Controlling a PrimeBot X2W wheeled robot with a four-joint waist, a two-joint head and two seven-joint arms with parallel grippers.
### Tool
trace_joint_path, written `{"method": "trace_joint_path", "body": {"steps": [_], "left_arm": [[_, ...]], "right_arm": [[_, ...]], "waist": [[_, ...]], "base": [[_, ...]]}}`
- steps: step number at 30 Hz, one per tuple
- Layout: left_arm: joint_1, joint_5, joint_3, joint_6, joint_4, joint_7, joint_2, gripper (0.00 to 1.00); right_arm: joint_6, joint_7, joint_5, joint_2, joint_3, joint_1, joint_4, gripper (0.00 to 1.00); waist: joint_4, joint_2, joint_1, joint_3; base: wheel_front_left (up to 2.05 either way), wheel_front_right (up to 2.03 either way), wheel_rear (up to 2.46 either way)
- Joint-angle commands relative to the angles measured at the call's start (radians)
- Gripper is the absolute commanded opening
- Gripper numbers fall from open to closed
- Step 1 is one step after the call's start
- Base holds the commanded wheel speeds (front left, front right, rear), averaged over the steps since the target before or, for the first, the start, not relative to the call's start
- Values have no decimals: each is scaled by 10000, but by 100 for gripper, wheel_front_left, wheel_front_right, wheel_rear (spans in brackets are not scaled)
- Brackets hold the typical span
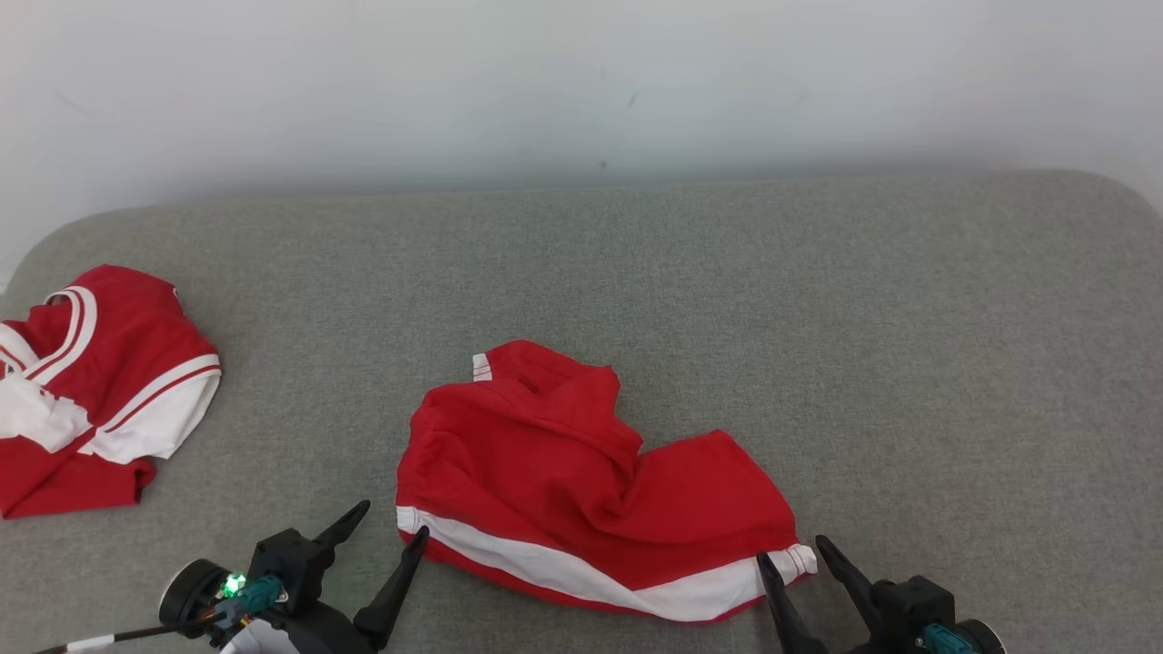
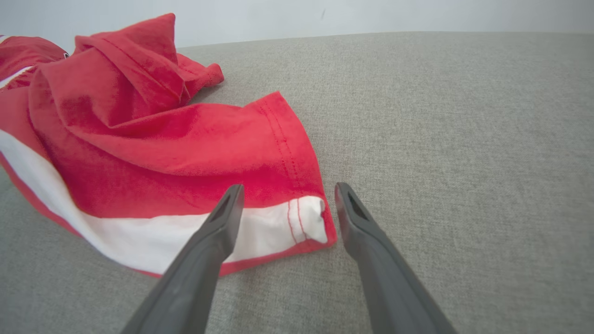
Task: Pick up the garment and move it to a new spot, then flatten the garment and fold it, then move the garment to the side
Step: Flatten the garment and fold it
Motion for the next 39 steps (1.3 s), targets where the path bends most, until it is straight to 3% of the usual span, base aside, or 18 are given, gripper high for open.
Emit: {"method": "trace_joint_path", "body": {"steps": [1,18,19,20,21,28,33,39], "left_arm": [[-214,-284,-277,16,160,-33,85,100],[-1249,-2297,-2290,15,506,-33,416,100],[-1320,-2377,-2371,15,516,-33,420,97],[-1389,-2430,-2410,15,519,-33,410,38],[-1435,-2451,-2426,15,500,-33,404,0],[-1173,-2316,-2186,15,311,-33,314,0],[-160,-1838,-689,15,-928,-33,323,0],[979,-945,230,15,-2243,-33,332,0]], "right_arm": [[32,-72,89,-31,91,-121,110,100],[32,-236,274,-92,599,-581,622,100],[32,-232,286,-81,622,-609,652,66],[32,-235,305,-76,641,-643,672,35],[32,-235,332,-79,669,-674,700,0],[32,-328,491,-151,799,-747,793,0],[33,-477,808,-195,494,-482,175,0],[33,-520,1317,-84,157,-235,-877,0]], "waist": [[-85,-2,-1,71],[-359,-2,-1,257],[-366,-2,-1,275],[-371,-2,-1,288],[-372,-2,-1,296],[-312,-2,-1,147],[-325,-2,-1,-33],[-247,-2,-1,-96]], "base": [[0,0,0],[0,0,0],[0,0,0],[0,0,0],[0,0,0],[0,0,0],[0,0,0],[0,0,0]]}}
